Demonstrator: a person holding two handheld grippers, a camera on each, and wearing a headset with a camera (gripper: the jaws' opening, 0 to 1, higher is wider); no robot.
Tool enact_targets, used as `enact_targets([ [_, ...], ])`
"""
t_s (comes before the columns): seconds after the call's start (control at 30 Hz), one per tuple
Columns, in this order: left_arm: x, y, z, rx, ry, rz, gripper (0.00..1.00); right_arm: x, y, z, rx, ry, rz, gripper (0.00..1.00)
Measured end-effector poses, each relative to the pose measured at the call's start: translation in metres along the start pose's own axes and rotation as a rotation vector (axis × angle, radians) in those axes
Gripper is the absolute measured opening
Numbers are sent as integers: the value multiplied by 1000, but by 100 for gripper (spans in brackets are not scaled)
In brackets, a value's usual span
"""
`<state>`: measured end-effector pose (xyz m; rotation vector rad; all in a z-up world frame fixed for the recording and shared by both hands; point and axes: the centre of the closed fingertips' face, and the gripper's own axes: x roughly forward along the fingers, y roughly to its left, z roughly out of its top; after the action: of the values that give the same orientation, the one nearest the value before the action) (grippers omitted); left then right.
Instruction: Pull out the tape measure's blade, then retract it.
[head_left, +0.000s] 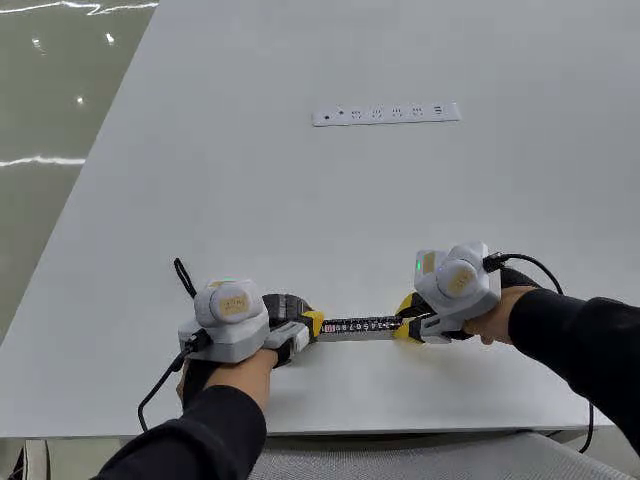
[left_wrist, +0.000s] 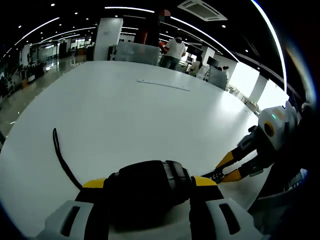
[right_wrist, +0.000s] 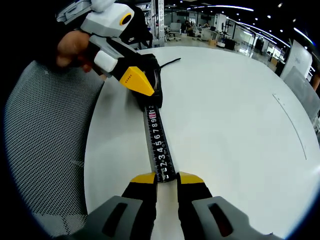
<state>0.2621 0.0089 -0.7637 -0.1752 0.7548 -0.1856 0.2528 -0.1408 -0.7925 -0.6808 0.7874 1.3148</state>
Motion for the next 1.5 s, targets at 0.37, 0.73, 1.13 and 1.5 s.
enact_targets([
  [0.37, -1, 0, 0, -17, -1, -11, 60, 4, 1, 5, -6, -12, 3, 11],
  [0.73, -1, 0, 0, -18, 0, -14, 60, 9, 3, 10, -12, -25, 10, 11],
  [1.13, -1, 0, 0, -20, 1, -20, 60, 13, 4, 17, -9, -35, 19, 10],
  [1.5, -1, -1, 0, -21, 1, -24, 60, 15, 4, 23, -4, -47, 16, 10],
])
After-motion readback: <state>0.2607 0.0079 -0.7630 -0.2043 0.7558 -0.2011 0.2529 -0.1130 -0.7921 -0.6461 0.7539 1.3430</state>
